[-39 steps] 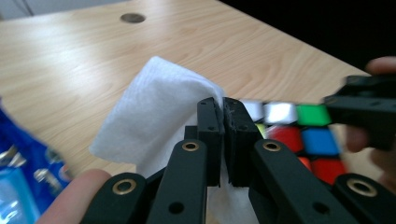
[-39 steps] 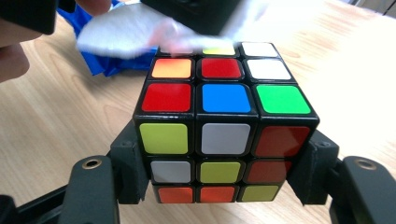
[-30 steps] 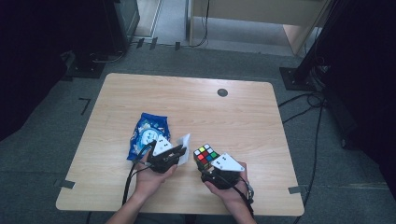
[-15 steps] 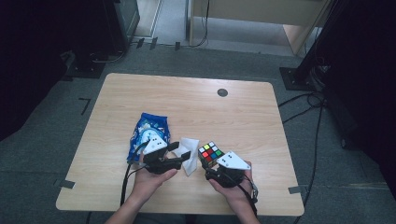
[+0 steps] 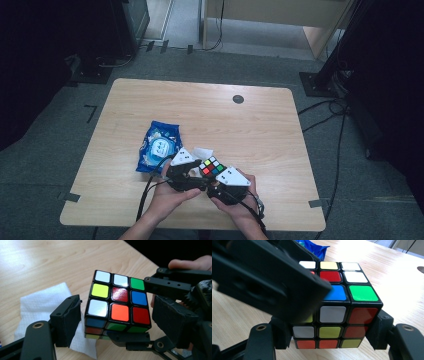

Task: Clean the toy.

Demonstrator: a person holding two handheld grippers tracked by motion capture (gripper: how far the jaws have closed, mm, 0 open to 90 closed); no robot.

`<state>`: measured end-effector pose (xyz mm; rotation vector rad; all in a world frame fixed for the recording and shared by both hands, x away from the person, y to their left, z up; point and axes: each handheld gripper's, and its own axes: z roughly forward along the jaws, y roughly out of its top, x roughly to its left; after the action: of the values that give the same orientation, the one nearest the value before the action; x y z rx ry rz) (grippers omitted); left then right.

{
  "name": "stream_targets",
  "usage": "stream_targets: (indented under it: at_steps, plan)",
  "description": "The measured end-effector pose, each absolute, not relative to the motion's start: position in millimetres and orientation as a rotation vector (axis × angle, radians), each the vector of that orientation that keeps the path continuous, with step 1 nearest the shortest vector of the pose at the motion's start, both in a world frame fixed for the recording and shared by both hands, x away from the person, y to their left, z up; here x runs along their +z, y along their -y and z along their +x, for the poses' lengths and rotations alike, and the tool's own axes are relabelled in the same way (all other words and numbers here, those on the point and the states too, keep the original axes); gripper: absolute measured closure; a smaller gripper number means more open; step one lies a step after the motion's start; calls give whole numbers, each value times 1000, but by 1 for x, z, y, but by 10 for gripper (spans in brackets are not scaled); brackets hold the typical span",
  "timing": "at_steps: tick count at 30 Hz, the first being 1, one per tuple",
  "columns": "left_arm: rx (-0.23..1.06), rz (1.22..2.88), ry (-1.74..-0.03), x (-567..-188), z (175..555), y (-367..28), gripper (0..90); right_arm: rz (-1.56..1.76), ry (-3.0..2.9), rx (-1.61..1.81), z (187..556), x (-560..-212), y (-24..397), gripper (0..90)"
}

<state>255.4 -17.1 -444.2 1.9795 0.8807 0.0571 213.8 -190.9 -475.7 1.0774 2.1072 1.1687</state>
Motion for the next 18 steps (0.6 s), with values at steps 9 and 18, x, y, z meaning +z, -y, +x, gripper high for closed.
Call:
stream_targets:
  at_steps: [9,18]
  plan:
    - [-15,2059,-932,-450,262,20,299,960,-2121,1118,208,-479,181,346]
    - [-75,2014,-897,-450,266,9,342,885,-2098,1174,206,-478,183,343]
